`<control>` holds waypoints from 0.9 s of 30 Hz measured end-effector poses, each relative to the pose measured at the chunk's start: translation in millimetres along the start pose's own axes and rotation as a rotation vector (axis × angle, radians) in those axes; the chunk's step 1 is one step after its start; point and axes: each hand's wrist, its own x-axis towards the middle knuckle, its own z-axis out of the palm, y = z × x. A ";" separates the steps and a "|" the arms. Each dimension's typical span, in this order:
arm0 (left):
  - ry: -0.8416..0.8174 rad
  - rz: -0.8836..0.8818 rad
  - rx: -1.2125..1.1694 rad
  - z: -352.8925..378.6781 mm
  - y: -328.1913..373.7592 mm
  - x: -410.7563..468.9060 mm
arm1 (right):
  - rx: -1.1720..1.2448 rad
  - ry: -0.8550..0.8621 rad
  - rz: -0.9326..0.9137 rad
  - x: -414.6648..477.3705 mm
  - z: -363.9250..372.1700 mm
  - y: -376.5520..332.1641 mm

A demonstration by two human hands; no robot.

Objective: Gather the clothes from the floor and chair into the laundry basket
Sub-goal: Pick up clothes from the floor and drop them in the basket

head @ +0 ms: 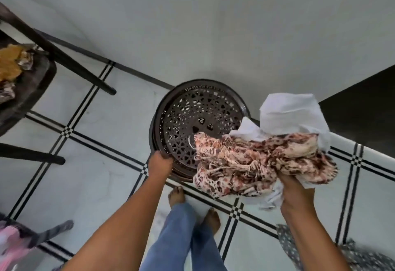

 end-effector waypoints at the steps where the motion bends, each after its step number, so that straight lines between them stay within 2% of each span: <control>1: 0.047 -0.010 0.026 2.8 -6.3 18.9 | -0.004 -0.040 0.015 9.6 13.9 0.9; 6: 0.193 0.009 0.213 4.1 -15.6 90.0 | 0.016 -0.042 0.102 67.0 64.8 32.0; 10: 0.272 0.197 0.292 -10.2 -3.8 133.3 | 0.056 0.021 0.011 99.1 85.9 56.1; 13: 0.243 0.341 0.338 -20.0 13.1 155.6 | 0.120 -0.012 0.071 98.2 97.1 55.8; 19: 0.233 0.341 0.115 -29.1 37.6 175.0 | 0.181 0.010 0.112 88.2 124.2 34.0; 22: 0.204 0.371 0.073 -34.1 44.4 166.9 | 0.225 -0.016 0.070 75.7 136.5 22.0; 27: 0.320 0.389 0.094 -67.2 38.4 140.7 | 0.278 -0.139 0.075 51.2 158.0 3.9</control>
